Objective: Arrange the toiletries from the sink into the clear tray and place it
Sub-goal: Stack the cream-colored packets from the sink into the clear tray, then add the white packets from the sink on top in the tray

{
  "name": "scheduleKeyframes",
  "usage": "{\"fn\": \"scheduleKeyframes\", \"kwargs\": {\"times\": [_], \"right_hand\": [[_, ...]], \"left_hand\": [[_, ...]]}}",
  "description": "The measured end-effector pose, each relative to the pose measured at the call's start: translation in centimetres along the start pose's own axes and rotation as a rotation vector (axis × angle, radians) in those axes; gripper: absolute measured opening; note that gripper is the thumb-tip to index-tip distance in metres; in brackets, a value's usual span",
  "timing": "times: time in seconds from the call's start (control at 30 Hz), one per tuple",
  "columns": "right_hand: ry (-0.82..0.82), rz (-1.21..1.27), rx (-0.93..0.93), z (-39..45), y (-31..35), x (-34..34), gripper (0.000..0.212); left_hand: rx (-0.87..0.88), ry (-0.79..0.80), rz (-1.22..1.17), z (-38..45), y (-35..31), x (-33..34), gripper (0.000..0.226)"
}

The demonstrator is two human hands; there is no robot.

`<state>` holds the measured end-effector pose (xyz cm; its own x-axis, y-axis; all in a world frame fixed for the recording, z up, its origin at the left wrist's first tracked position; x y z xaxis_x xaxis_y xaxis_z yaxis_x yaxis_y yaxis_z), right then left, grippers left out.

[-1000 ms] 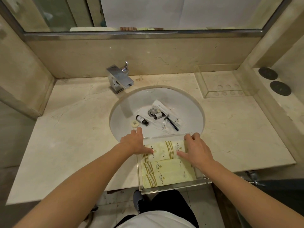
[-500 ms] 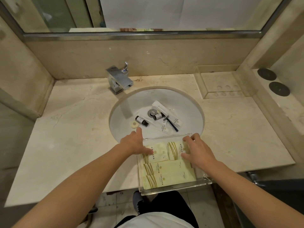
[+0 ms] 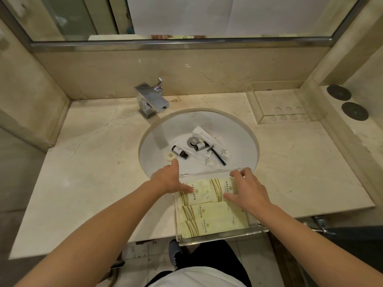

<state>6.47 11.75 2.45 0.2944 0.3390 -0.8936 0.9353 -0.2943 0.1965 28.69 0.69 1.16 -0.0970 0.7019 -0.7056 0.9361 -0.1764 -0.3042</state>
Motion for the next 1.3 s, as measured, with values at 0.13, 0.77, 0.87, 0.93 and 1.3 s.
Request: {"fn": "scheduleKeyframes", "kwargs": {"times": [0.13, 0.77, 0.87, 0.93, 1.3], "right_hand": [[-0.013, -0.007, 0.004, 0.0, 0.1, 0.2, 0.064], [-0.201, -0.053, -0.044, 0.6, -0.2, -0.4, 0.044], [-0.234, -0.016, -0.042, 1.2, -0.3, -0.5, 0.037], [-0.248, 0.019, -0.022, 1.8, -0.4, -0.7, 0.032], [-0.191, 0.217, 0.08, 6.2, -1.3, -2.0, 0.018]], "left_hand": [[0.011, -0.024, 0.007, 0.0, 0.2, 0.1, 0.088], [0.097, -0.279, -0.02, 0.3, 1.4, -1.6, 0.042], [0.059, -0.319, -0.051, 0.6, 2.0, -2.0, 0.035], [0.024, -0.337, -0.063, 0.8, 2.4, -2.3, 0.033], [-0.076, -0.302, -0.138, 3.2, 2.7, -3.0, 0.029]]}}
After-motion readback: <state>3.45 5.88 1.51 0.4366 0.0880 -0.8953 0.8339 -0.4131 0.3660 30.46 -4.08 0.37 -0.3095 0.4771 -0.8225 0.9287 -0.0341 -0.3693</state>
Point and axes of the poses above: each hand's wrist, its own z-axis towards the middle knuckle, its own x-axis out of the palm, y = z × x, the point moved 1 cm from there along z, towards the middle knuckle, and after that the axes turned 7 degrees about y, right-handed, at the moved point
